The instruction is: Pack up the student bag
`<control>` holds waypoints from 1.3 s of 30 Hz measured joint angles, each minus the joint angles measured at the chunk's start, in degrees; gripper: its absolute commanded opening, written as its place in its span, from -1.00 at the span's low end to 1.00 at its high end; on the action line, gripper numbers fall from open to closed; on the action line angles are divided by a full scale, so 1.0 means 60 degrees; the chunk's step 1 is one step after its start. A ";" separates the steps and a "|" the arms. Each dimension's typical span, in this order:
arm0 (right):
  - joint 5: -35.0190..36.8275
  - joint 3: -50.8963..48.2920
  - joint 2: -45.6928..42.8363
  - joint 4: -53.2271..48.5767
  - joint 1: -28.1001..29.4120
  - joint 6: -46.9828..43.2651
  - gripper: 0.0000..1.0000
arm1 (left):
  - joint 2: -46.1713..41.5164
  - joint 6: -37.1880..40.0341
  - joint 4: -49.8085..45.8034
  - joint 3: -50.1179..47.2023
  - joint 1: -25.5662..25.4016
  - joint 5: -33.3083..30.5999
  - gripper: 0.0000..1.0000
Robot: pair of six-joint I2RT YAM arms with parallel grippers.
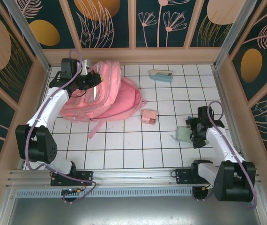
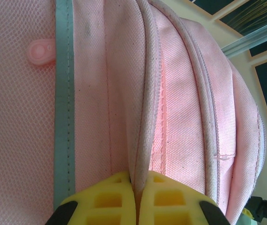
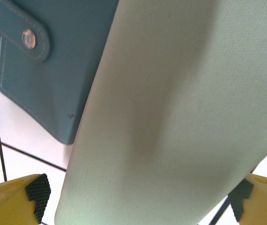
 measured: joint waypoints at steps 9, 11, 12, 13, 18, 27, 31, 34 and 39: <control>-0.0146 0.0044 0.1184 0.0342 -0.0200 -0.0565 0.83 | -0.0004 0.0000 0.0000 -0.0022 0.0000 0.0004 -1.00; -0.0124 0.0131 0.1180 0.0288 -0.0200 -0.0718 0.69 | -0.0004 0.0000 0.0000 -0.0022 0.0000 0.0004 -1.00; -0.0069 0.0208 0.1155 0.0244 -0.0193 -0.0787 0.61 | -0.0004 0.0000 0.0000 -0.0022 0.0000 0.0004 -1.00; 0.0011 0.0273 0.1089 0.0226 -0.0175 -0.0878 0.50 | -0.0004 0.0000 0.0000 -0.0022 0.0000 0.0000 -1.00; 0.0313 0.0372 0.0186 0.0160 -0.0135 -0.1246 0.29 | -0.0004 0.0000 0.0000 -0.0022 0.0000 0.0000 -1.00; 0.0681 0.1741 0.0004 0.0211 0.1767 -0.1861 0.22 | -0.0004 0.0000 0.0000 -0.0018 0.0000 0.0000 -1.00; 0.0765 0.3246 0.1118 0.0681 0.3330 -0.2182 0.22 | -0.0004 -0.0004 -0.0004 -0.0018 0.0000 0.0000 -1.00; 0.0754 0.4455 0.2299 0.1195 0.4360 -0.2401 0.20 | -0.0015 -0.0004 0.0000 -0.0018 0.0000 0.0004 -1.00; 0.0525 0.6375 0.4415 0.1858 0.5472 -0.2601 0.21 | -0.0058 -0.0146 0.0000 -0.0015 0.0007 0.0011 -1.00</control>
